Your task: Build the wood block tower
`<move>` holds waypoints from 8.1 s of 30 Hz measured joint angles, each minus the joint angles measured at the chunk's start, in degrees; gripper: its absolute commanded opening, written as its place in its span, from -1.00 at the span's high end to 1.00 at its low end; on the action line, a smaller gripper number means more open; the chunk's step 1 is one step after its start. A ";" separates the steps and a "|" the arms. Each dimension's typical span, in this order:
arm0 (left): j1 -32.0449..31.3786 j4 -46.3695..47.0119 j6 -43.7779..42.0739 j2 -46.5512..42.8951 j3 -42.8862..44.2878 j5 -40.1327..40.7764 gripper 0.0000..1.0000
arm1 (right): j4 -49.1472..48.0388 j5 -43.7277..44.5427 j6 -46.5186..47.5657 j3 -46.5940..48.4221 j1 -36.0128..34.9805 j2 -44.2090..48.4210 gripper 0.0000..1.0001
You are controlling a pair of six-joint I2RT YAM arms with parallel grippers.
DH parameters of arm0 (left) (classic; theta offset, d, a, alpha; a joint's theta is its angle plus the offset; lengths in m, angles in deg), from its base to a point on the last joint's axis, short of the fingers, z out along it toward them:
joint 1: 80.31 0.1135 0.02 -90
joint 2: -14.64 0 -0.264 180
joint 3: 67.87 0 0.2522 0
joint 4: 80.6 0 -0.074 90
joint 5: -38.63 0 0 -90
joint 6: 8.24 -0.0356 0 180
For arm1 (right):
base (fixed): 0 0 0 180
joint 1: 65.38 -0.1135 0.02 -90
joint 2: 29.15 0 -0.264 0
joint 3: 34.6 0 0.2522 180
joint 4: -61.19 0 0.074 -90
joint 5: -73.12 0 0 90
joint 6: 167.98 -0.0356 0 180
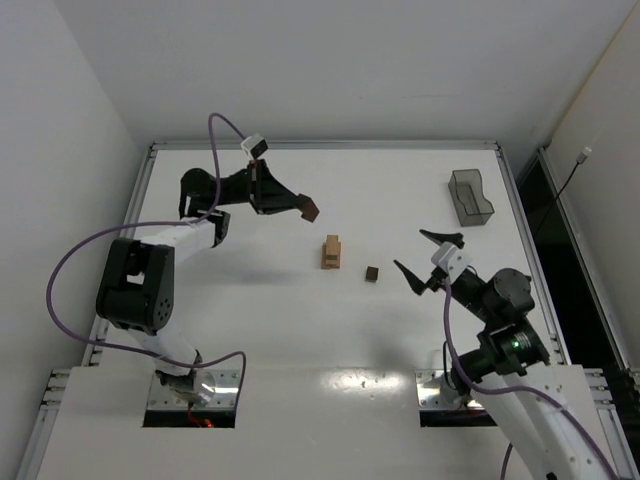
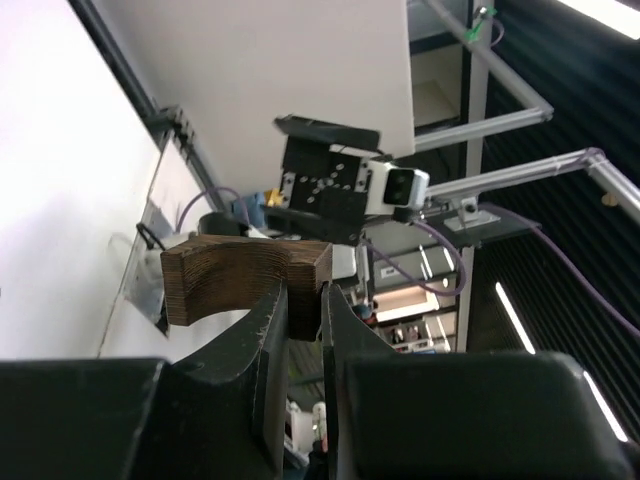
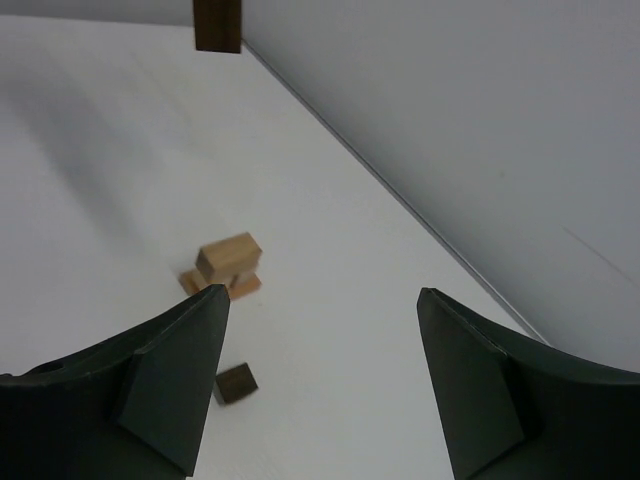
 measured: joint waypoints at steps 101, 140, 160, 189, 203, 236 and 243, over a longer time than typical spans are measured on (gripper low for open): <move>6.75 4.48 6.36 -12.83 -7.34 6.88 -1.00 | -57.09 -6.86 -21.77 24.39 -20.61 -66.90 1.00; 8.90 -95.62 -74.01 -34.95 -1.14 79.25 -1.00 | 36.50 41.72 -62.34 60.08 -24.26 -78.31 1.00; 8.87 -93.35 -73.72 -41.35 -6.71 80.37 -1.00 | 35.26 59.28 -68.35 58.47 -33.90 -82.42 1.00; 8.90 -92.00 -73.50 -39.34 -7.61 78.99 -1.00 | 38.01 57.27 -74.03 57.48 -29.86 -85.59 1.00; 8.87 -91.52 -73.50 -39.30 -7.61 78.36 -1.00 | 35.56 55.56 -70.03 57.48 -29.88 -86.07 1.00; 8.90 -90.51 -73.48 -39.30 -8.37 77.81 -1.00 | 32.79 54.51 -68.28 56.74 -28.81 -88.19 1.00; 8.87 -90.42 -73.48 -39.30 -8.37 77.79 -1.00 | 32.50 54.34 -68.30 56.43 -28.81 -88.19 0.37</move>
